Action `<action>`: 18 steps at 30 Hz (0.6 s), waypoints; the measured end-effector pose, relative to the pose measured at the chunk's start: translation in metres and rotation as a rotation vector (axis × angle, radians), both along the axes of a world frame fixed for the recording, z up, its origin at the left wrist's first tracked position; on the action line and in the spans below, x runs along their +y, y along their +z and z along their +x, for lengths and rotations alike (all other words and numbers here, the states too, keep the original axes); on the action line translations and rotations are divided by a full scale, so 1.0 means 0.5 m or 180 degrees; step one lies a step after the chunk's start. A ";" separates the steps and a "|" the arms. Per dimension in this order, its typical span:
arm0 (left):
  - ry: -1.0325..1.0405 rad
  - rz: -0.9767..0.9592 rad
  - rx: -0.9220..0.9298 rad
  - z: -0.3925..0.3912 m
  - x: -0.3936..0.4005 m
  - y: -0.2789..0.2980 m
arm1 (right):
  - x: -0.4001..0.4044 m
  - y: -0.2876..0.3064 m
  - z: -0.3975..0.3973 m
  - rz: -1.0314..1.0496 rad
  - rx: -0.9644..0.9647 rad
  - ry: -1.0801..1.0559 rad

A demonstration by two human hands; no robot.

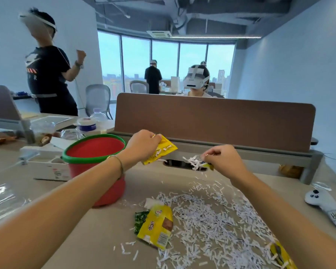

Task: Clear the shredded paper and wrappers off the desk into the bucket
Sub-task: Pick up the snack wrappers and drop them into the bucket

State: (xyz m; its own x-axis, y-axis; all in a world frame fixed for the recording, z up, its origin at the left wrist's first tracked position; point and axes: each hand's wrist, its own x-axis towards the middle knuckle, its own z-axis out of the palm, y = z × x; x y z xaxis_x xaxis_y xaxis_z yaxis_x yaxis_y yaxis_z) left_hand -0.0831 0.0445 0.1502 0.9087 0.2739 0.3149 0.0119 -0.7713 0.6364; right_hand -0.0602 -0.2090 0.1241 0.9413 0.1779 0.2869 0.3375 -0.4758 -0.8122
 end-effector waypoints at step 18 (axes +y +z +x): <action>0.0688 0.1193 0.0654 -0.009 0.353 0.063 | 0.303 0.108 0.071 0.0242 0.0032 0.0618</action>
State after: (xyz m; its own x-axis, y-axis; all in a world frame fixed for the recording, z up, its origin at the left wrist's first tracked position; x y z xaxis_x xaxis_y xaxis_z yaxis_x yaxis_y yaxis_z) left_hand -0.0875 0.2210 0.1818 0.8973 0.3653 0.2478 0.2938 -0.9132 0.2824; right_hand -0.0247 -0.0577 0.1780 0.8943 0.3344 0.2971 0.4085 -0.3397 -0.8472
